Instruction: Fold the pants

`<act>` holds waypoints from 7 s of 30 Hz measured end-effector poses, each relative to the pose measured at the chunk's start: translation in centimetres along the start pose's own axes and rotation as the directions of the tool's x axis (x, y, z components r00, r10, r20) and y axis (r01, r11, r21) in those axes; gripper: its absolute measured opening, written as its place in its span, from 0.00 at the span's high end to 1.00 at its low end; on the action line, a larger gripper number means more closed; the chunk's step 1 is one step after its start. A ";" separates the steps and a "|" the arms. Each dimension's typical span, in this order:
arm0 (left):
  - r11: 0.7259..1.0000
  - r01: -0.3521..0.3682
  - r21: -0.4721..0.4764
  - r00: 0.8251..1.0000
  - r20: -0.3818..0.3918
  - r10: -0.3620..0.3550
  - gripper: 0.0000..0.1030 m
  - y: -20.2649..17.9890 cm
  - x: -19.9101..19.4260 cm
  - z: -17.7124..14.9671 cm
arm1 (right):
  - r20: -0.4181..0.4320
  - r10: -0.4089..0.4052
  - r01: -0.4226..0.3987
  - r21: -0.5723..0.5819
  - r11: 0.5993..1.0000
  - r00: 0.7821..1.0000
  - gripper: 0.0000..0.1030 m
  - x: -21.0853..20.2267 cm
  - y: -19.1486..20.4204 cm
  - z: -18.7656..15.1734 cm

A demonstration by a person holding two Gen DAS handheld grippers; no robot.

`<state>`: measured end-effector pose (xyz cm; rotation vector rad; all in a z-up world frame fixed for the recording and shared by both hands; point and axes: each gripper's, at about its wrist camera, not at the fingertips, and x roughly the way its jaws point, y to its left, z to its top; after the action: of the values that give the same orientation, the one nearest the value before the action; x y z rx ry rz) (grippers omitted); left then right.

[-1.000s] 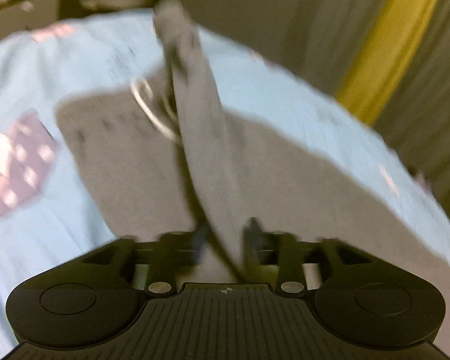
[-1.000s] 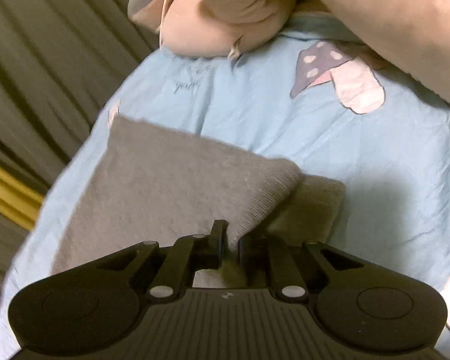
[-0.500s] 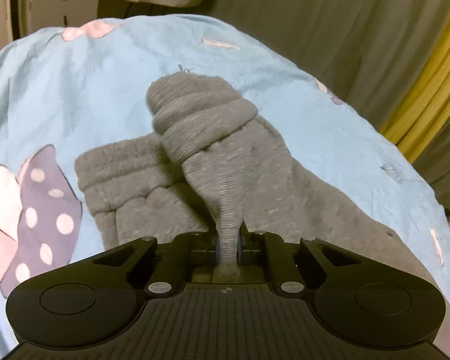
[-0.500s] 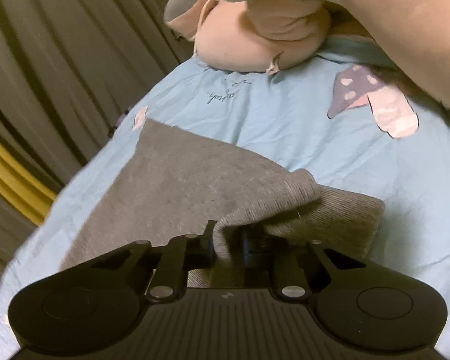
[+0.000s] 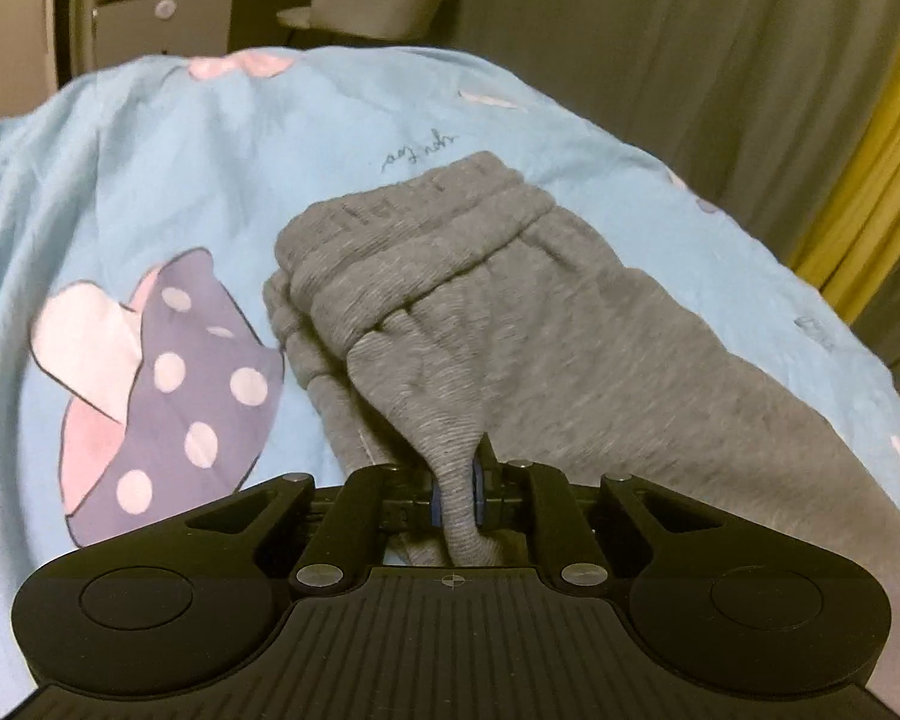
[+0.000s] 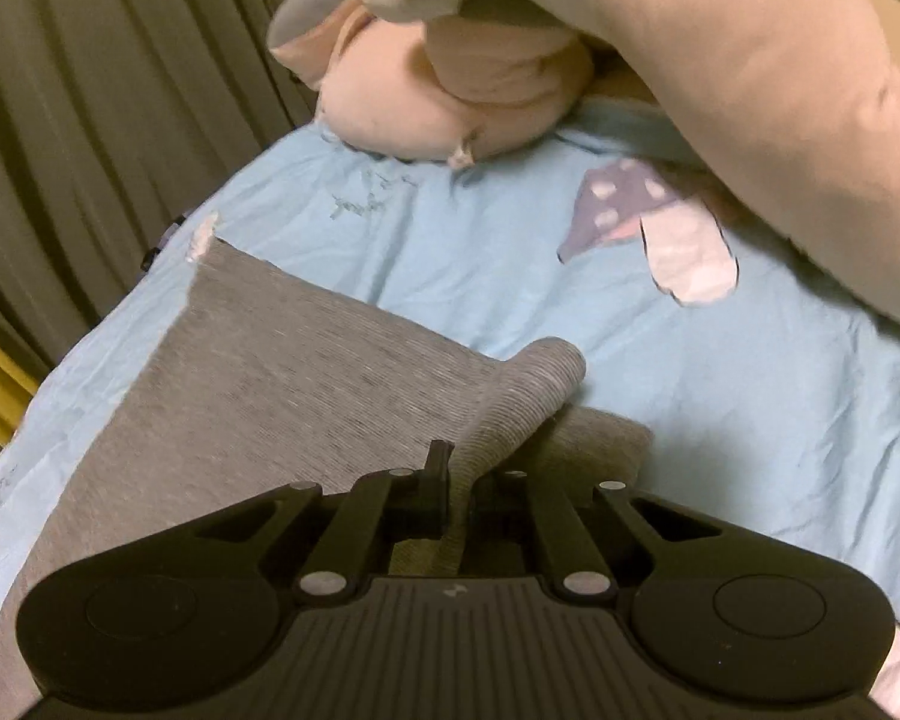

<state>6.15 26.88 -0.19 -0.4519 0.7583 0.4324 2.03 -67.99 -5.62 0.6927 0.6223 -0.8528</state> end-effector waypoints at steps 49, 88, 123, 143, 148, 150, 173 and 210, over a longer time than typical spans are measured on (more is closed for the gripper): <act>0.902 -0.233 0.362 0.972 0.126 0.201 0.06 -7.4 -2.3 -5.6 | -0.376 0.450 -0.586 -0.557 0.589 0.810 0.25 -8.1 20.5 -10.2; 0.834 -0.523 0.175 0.843 0.249 0.477 0.03 -4.8 -1.8 -4.9 | -0.985 0.156 -0.798 0.155 0.582 -0.078 0.03 -1.4 50.1 -30.5; 0.795 -0.566 0.218 0.815 0.297 0.498 0.02 -5.9 -1.1 -5.2 | -0.800 0.486 -0.841 -0.045 0.538 0.353 0.11 -8.1 29.0 -21.7; 0.752 -0.591 0.292 0.701 0.648 0.299 0.03 -16.7 -10.9 -8.0 | -0.254 0.313 -0.247 0.259 0.934 0.915 0.42 -10.4 -9.5 -0.3; 0.846 -0.337 0.412 0.829 0.555 0.060 0.03 -19.1 -12.8 -9.6 | -0.219 0.316 -0.239 0.319 0.917 0.923 0.46 -9.6 -11.8 -1.3; 0.852 -0.179 0.492 0.890 0.450 -0.073 0.03 -19.2 -12.3 -10.8 | -0.220 0.315 -0.240 0.310 0.920 0.923 0.49 -9.1 -11.7 -0.5; 0.937 -0.001 0.351 1.000 -0.007 0.004 0.03 -16.3 -3.5 -10.0 | -0.162 0.401 -0.340 0.308 0.889 0.902 0.73 -5.9 -11.6 0.3; 0.933 -0.015 0.358 0.999 -0.028 0.027 0.03 -16.4 -3.4 -10.2 | -0.154 0.292 -0.254 0.228 0.940 0.944 0.70 -6.3 -9.2 0.1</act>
<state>6.94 7.25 -0.45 -0.1080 0.8542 0.2979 -8.81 -69.58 -3.67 1.0308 0.5911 -0.5996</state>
